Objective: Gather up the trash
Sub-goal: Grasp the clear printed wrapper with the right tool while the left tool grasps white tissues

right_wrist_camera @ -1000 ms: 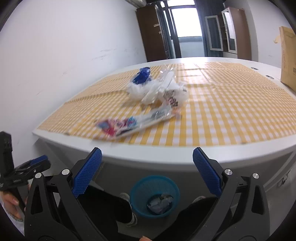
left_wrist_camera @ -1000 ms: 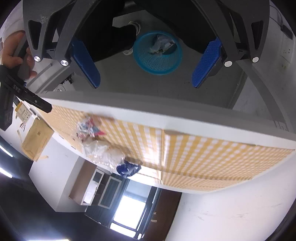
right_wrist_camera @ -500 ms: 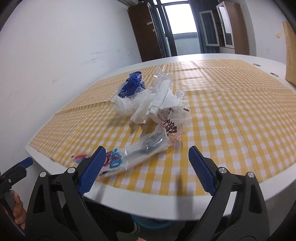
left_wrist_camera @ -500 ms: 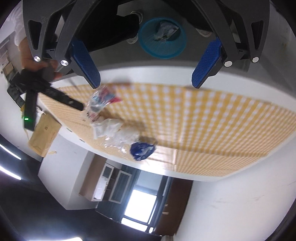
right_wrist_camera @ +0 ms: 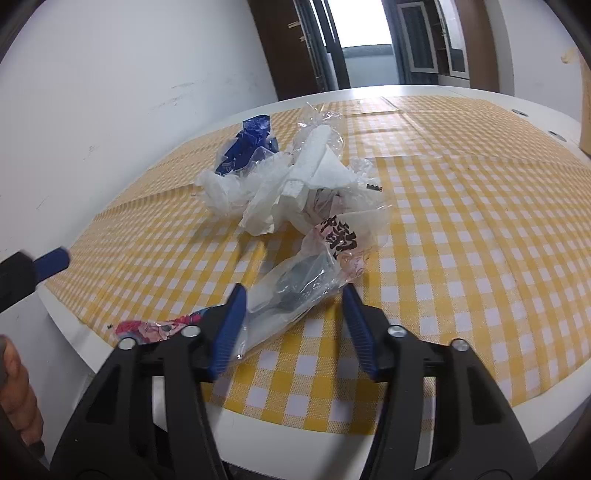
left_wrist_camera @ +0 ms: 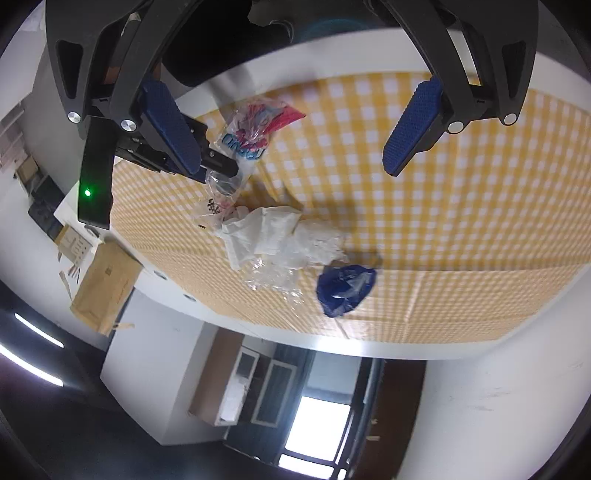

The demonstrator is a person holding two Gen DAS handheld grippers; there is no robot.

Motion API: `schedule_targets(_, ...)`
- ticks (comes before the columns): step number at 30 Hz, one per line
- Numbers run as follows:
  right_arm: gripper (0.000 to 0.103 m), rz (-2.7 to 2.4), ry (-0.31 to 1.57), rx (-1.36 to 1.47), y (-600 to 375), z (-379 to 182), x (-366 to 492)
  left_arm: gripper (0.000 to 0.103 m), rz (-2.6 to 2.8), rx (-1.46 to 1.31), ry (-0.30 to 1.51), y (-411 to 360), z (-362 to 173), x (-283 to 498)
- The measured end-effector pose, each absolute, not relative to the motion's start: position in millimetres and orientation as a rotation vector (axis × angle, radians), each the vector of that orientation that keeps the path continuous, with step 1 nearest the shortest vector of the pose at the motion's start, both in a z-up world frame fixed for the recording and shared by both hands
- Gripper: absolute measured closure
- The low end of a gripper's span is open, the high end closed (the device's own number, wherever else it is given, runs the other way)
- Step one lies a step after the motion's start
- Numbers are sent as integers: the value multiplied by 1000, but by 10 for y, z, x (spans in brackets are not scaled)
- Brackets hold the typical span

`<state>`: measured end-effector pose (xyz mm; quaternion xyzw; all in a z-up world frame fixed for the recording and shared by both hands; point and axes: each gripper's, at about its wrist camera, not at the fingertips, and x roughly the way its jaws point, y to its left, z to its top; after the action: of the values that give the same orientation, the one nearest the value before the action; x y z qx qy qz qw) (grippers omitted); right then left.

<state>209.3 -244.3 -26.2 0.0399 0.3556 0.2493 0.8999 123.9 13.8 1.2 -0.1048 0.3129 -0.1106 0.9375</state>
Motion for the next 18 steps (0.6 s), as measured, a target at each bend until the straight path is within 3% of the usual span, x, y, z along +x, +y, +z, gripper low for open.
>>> schedule_targets(4, 69, 536, 731, 82, -2492, -281, 2097, 6, -256, -194, 685, -6, -2, 1534)
schedule_targets(6, 79, 538, 731, 96, -2545, -289, 2099, 7, -279, -210, 710, -56, -20, 1717)
schedule_targets(18, 91, 563, 723, 169, -2874, -233, 2158, 14, -372, -239, 830, -432, -97, 2463)
